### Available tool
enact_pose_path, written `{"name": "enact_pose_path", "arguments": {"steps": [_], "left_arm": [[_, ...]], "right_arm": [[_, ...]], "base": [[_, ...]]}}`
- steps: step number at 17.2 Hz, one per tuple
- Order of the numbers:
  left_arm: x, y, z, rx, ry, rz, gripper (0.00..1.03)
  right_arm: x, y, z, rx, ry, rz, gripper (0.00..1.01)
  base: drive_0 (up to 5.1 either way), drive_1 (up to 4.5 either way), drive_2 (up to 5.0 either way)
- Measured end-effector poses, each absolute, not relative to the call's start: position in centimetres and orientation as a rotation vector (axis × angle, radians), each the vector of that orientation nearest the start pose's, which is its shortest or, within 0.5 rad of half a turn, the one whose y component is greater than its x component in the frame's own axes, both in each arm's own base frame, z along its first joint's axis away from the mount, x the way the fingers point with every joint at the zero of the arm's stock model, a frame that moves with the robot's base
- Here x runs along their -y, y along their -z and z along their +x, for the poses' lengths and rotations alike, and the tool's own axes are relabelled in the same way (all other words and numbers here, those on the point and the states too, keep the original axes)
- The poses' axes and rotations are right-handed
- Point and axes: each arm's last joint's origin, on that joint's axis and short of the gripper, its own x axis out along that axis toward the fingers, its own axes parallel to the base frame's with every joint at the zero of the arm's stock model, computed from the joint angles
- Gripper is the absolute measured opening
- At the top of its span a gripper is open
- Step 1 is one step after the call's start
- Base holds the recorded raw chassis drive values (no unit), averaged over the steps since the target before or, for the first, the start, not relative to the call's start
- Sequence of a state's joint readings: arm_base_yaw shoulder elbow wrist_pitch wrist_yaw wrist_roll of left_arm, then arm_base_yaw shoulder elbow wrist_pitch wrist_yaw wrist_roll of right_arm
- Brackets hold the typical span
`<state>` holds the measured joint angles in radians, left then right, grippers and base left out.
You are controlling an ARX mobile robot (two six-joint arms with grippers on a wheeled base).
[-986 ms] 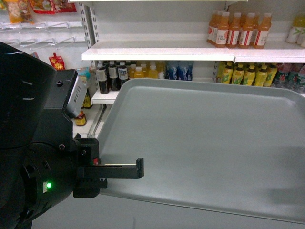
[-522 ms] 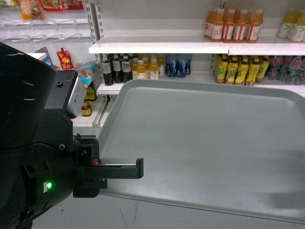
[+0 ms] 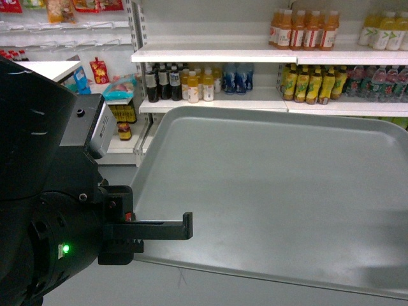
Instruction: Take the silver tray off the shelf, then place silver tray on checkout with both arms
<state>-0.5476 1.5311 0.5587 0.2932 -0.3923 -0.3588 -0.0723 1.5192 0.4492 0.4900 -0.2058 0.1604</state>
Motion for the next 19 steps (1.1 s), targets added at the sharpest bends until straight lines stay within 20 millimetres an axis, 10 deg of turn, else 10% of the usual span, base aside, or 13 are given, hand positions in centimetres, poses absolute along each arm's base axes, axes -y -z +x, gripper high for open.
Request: {"name": "enact_pose_path", "arguments": {"steps": [6,19], "left_arm": [[13.18,-14.06,23.67,-0.614,0.041,-0.043,0.03],[13.21,-14.04,23.67,-0.616,0.043,-0.042,0.03]], "right_arm": [[1.28,-12.85,25.62,-0.583,-0.083,0.236,0.03],[1.41,-12.85,25.63,-0.583,-0.080,0.238,0.03]], "base": [[0.0,-2.14,2.1],[-4.9,2.52,2.5]]}}
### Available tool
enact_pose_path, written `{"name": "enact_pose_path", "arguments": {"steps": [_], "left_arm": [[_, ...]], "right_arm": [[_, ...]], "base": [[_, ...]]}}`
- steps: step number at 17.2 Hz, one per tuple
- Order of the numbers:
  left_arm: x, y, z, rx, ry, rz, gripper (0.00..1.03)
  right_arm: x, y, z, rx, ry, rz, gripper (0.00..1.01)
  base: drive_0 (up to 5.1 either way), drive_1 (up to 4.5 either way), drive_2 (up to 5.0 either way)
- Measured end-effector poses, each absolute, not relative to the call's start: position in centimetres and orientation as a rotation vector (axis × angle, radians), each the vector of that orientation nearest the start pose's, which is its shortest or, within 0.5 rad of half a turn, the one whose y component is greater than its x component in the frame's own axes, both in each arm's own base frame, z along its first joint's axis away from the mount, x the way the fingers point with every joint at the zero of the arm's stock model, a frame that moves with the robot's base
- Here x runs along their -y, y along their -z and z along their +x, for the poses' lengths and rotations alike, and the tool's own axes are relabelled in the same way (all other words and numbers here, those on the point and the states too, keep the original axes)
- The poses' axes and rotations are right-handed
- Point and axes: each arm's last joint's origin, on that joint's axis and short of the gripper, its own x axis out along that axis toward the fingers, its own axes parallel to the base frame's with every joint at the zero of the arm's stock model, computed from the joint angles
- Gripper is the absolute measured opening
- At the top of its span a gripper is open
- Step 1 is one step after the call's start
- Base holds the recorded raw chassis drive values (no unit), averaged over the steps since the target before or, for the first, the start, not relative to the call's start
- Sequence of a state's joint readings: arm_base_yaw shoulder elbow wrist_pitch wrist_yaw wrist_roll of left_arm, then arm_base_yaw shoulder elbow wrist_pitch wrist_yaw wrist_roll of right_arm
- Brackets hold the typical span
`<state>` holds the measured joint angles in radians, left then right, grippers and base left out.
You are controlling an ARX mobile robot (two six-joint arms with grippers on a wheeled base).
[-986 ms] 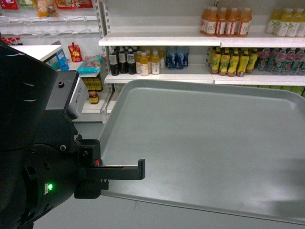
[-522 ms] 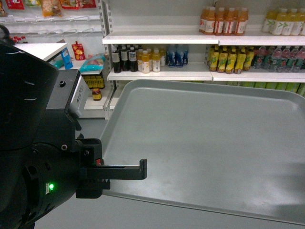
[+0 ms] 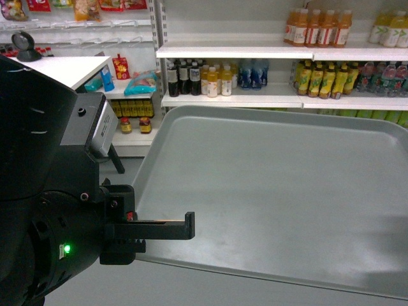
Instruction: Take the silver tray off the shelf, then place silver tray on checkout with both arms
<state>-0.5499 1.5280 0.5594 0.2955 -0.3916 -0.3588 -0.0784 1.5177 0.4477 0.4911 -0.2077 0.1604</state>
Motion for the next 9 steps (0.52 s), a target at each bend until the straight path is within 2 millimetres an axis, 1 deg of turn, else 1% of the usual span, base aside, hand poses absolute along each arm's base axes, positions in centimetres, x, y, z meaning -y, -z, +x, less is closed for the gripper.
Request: {"name": "enact_pose_path", "arguments": {"steps": [9], "left_arm": [[13.21,-14.03,23.66,-0.617,0.042,-0.041,0.03]], "right_arm": [[1.41,-12.79,25.62,-0.587,-0.079,0.239,0.03]], "base": [[-5.0,2.49,2.5]]}}
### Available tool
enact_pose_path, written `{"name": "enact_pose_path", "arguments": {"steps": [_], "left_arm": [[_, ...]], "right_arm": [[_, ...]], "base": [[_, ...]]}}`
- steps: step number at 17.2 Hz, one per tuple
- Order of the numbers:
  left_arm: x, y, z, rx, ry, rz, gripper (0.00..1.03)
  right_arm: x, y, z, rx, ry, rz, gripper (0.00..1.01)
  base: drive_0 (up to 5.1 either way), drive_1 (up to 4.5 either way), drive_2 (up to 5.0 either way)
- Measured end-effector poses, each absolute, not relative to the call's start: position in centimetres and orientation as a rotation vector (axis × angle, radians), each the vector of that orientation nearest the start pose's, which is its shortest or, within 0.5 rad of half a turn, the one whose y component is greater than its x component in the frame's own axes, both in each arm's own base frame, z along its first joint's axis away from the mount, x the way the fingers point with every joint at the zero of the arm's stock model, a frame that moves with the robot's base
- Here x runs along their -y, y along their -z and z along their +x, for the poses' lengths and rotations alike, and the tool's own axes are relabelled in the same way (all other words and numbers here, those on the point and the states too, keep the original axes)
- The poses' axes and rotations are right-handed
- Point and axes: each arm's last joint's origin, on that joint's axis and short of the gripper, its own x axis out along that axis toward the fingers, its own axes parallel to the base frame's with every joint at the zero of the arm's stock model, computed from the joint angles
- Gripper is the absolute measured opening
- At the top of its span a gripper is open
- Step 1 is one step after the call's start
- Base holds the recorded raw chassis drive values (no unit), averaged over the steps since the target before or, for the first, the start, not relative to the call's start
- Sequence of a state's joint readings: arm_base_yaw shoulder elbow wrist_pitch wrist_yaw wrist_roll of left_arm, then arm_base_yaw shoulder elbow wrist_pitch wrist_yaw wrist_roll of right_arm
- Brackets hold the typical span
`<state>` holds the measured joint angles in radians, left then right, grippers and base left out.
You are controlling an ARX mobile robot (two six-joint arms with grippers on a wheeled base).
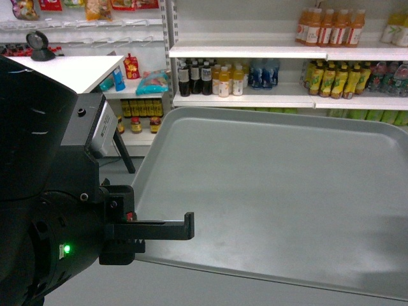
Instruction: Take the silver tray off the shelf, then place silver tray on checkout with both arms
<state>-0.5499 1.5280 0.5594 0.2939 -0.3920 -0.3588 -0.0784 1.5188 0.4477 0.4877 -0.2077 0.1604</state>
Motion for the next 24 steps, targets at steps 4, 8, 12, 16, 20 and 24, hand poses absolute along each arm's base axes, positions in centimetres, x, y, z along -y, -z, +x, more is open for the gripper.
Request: {"name": "enact_pose_path", "arguments": {"steps": [4,8,12,16,20,24], "left_arm": [[13.22,-13.99,23.69,-0.615,0.042,-0.042,0.03],[13.23,-14.00,23.70,-0.613,0.043,-0.043,0.03],[13.21,-13.95,23.67,-0.619,0.042,-0.040,0.03],[13.16,-13.95,23.69,-0.620,0.039,-0.040,0.03],[13.18,-13.95,23.69,-0.619,0.040,-0.040,0.03],[13.18,-13.96,23.69,-0.619,0.040,-0.040,0.03]], "right_arm": [[1.42,-12.84,25.64,-0.582,-0.080,0.238,0.03],[1.42,-12.82,25.64,-0.584,-0.079,0.238,0.03],[1.41,-12.78,25.62,-0.588,-0.079,0.239,0.03],[1.39,-12.79,25.63,-0.587,-0.080,0.239,0.03],[1.41,-12.79,25.62,-0.587,-0.079,0.239,0.03],[1.40,-12.79,25.63,-0.587,-0.079,0.239,0.03]], "base": [[-5.1,2.38,2.4],[-5.0,2.42,2.4],[-5.0,2.46,2.5],[-5.0,2.43,2.4],[-5.0,2.43,2.4],[-5.0,2.44,2.4]]}}
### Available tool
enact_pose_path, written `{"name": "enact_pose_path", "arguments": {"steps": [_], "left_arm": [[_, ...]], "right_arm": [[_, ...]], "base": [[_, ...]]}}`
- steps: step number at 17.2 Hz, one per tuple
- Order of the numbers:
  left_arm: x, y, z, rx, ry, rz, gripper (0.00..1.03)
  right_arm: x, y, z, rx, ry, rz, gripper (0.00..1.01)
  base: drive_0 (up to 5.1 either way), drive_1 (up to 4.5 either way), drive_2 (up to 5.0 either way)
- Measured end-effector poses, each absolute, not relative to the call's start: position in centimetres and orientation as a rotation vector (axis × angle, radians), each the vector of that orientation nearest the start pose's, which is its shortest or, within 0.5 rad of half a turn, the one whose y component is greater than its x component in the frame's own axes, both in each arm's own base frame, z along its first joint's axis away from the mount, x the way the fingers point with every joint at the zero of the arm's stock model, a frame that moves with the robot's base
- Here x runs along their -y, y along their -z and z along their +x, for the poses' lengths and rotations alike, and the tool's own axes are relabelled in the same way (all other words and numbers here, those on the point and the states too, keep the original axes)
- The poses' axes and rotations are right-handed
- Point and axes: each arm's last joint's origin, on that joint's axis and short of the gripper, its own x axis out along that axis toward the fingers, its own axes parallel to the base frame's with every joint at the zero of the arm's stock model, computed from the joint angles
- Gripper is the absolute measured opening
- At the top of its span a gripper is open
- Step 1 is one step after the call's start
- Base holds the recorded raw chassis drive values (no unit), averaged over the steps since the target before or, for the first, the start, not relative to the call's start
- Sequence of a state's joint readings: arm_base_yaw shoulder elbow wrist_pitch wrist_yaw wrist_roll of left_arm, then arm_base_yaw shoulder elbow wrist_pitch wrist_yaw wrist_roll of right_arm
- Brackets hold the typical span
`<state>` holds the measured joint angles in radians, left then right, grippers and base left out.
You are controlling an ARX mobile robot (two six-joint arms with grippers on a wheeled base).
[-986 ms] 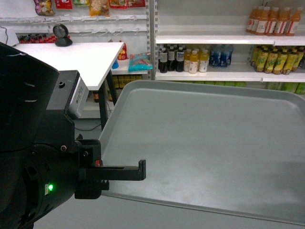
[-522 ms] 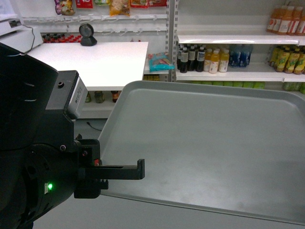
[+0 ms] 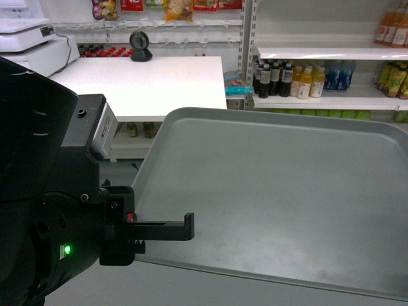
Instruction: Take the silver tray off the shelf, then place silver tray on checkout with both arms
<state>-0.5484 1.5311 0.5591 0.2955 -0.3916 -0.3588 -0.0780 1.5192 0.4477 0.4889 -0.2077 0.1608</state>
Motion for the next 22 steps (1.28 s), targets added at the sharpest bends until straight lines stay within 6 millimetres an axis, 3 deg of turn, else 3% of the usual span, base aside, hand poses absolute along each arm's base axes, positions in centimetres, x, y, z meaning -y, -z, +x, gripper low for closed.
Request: {"name": "enact_pose_path", "arguments": {"steps": [16,19,22], "left_arm": [[13.17,-13.94,23.68,-0.620,0.040,-0.040,0.03],[12.97,-13.95,23.78,-0.619,0.032,-0.042,0.03],[13.13,-14.02,23.73,-0.614,0.039,-0.044,0.03]], "right_arm": [[1.40,-12.79,25.63,-0.587,-0.081,0.240,0.03],[1.20,-12.83,25.67,-0.584,-0.089,0.238,0.03],[1.28,-12.81,25.62,-0.586,-0.084,0.238,0.03]], "base": [[-5.0,2.42,2.4],[0.0,0.00,0.0],[0.0,4.27,-4.3]]}}
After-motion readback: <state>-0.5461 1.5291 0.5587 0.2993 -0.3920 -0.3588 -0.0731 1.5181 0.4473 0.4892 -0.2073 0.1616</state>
